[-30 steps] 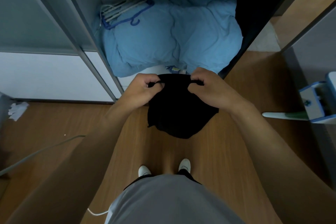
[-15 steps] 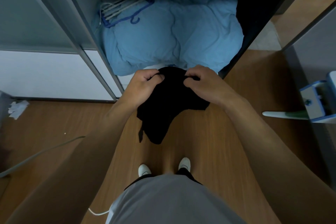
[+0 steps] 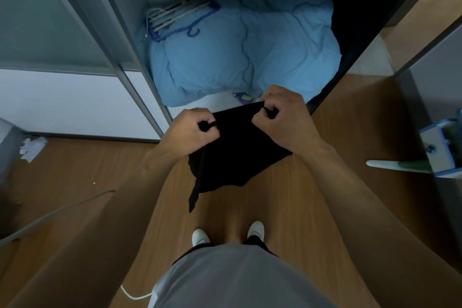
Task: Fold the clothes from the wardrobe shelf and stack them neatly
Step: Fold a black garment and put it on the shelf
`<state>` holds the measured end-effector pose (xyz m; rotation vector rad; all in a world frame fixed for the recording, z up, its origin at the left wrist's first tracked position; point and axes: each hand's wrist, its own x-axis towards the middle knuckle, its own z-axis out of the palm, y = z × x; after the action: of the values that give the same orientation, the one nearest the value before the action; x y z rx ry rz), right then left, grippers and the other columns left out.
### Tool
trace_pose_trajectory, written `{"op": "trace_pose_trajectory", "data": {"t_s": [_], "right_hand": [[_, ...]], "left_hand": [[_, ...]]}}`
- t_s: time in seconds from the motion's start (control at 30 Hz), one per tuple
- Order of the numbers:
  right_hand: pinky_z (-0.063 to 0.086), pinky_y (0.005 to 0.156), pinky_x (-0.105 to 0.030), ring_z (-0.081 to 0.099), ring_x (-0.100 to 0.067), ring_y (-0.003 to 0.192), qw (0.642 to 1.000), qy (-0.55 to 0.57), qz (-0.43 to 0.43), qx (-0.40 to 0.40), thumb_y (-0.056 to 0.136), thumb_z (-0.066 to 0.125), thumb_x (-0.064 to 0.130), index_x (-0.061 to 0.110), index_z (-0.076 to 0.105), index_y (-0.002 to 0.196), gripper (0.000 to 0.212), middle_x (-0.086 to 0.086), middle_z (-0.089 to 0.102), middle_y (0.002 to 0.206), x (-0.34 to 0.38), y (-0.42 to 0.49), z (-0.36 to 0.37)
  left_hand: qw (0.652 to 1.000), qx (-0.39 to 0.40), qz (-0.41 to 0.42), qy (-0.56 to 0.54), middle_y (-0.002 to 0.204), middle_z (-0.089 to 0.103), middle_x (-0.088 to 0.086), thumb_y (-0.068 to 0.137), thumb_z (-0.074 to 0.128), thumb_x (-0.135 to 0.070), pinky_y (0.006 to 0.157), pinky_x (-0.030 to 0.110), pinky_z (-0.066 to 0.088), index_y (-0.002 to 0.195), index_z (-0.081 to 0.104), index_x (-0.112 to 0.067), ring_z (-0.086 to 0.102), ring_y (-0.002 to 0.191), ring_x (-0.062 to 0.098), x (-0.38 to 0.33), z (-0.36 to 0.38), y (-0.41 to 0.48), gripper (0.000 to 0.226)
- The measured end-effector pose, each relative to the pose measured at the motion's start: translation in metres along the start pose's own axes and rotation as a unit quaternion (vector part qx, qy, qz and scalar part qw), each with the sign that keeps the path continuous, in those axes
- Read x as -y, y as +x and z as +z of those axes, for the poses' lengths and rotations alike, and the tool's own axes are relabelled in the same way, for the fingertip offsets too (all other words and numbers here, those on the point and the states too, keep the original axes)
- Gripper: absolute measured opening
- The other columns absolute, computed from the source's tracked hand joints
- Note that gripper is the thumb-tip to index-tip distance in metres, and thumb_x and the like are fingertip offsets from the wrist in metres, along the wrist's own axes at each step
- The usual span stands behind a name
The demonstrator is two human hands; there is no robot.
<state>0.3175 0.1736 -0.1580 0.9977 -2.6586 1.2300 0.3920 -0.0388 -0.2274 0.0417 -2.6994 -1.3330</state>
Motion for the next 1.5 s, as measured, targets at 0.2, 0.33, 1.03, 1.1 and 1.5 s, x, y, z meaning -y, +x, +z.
{"op": "trace_pose_trajectory", "data": {"t_s": [0.2,0.33,1.03,1.1,1.5], "right_hand": [[0.044,0.065,-0.040,0.058,-0.035,0.071,0.999,0.050,-0.011,-0.017,0.078,0.060,-0.013,-0.003,0.044,0.058,0.028,-0.028,0.056,0.073,0.007,0.004,-0.011],[0.039,0.072,-0.013,0.058,0.004,0.078,0.996,0.086,-0.013,0.014,0.081,0.060,-0.013,-0.006,0.043,0.061,0.027,-0.027,0.056,0.076,0.011,0.008,-0.025],[0.038,0.072,-0.017,0.053,-0.009,0.075,0.991,0.099,0.018,0.084,0.078,0.057,-0.013,0.003,0.035,0.062,0.032,-0.027,0.049,0.071,-0.003,0.002,-0.037],[0.039,0.070,-0.018,0.051,-0.012,0.074,0.984,0.091,0.062,0.142,0.080,0.057,-0.008,0.008,0.043,0.071,0.023,-0.017,0.054,0.076,-0.005,0.002,-0.039],[0.032,0.054,-0.027,0.046,-0.010,0.060,0.963,-0.039,0.163,0.210,0.075,0.043,-0.011,0.001,0.052,0.060,0.022,-0.006,0.050,0.063,-0.002,0.009,-0.009]], "left_hand": [[0.996,0.068,-0.050,-0.027,0.087,0.066,0.020,0.084,0.055,0.018,0.078,0.032,0.051,0.076,0.070,0.004,0.064,0.085,0.026,0.022,0.010,-0.006,0.022],[0.987,0.058,-0.062,-0.136,0.097,0.071,0.009,0.085,0.064,0.009,0.083,0.023,0.052,0.090,0.077,-0.006,0.068,0.089,0.011,0.031,0.024,-0.012,0.021],[0.987,-0.021,-0.151,-0.042,0.067,0.063,-0.006,0.081,0.062,0.004,0.060,0.020,0.043,0.068,0.065,-0.018,0.058,0.062,0.000,0.051,0.043,0.002,0.026],[0.970,-0.097,-0.208,-0.077,0.065,0.063,-0.010,0.083,0.060,0.008,0.056,0.010,0.044,0.068,0.067,-0.020,0.054,0.052,-0.009,0.049,0.034,0.004,0.032],[0.939,-0.205,-0.237,-0.143,0.060,0.064,-0.004,0.080,0.045,0.005,0.060,0.022,0.051,0.061,0.071,-0.019,0.061,0.062,0.011,0.025,0.003,0.017,0.041]]}}
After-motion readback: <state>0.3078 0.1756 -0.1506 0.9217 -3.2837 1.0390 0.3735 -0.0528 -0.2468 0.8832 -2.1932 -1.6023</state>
